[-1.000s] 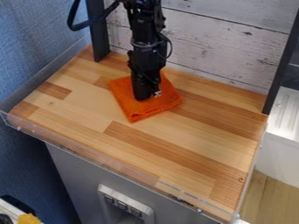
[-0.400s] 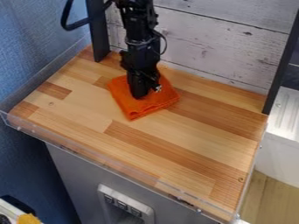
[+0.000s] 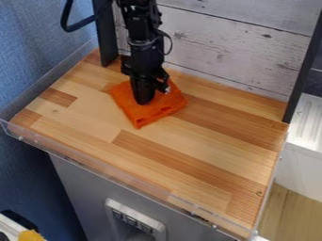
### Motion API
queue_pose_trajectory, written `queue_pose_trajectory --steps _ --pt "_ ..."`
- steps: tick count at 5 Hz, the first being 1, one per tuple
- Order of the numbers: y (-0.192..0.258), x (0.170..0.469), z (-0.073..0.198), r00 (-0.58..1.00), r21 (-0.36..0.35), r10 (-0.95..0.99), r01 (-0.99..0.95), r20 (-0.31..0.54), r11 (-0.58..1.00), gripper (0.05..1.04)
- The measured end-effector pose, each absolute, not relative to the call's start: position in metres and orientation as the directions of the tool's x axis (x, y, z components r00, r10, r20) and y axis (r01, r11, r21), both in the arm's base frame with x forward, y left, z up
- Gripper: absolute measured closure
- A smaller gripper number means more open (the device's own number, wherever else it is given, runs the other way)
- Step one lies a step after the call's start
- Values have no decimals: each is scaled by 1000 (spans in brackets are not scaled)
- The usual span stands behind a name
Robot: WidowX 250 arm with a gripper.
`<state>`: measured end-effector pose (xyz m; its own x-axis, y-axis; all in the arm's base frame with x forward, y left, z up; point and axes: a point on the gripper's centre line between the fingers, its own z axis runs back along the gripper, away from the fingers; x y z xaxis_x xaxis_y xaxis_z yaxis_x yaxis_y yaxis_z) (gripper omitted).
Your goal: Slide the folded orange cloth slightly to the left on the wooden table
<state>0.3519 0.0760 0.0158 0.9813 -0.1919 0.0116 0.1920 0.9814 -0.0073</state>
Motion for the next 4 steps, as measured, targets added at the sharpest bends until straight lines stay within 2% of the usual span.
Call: queue_pose_trajectory --steps 1,2,3,4 --pt "86 352 14 991 -15 -131 131 0 991 1007" --pt "90 352 19 997 -21 -79 78 -15 997 862" --pt "88 348 23 998 -26 -26 25 -55 999 613" --pt "73 347 41 998 -16 1 -2 -61 1000 321"
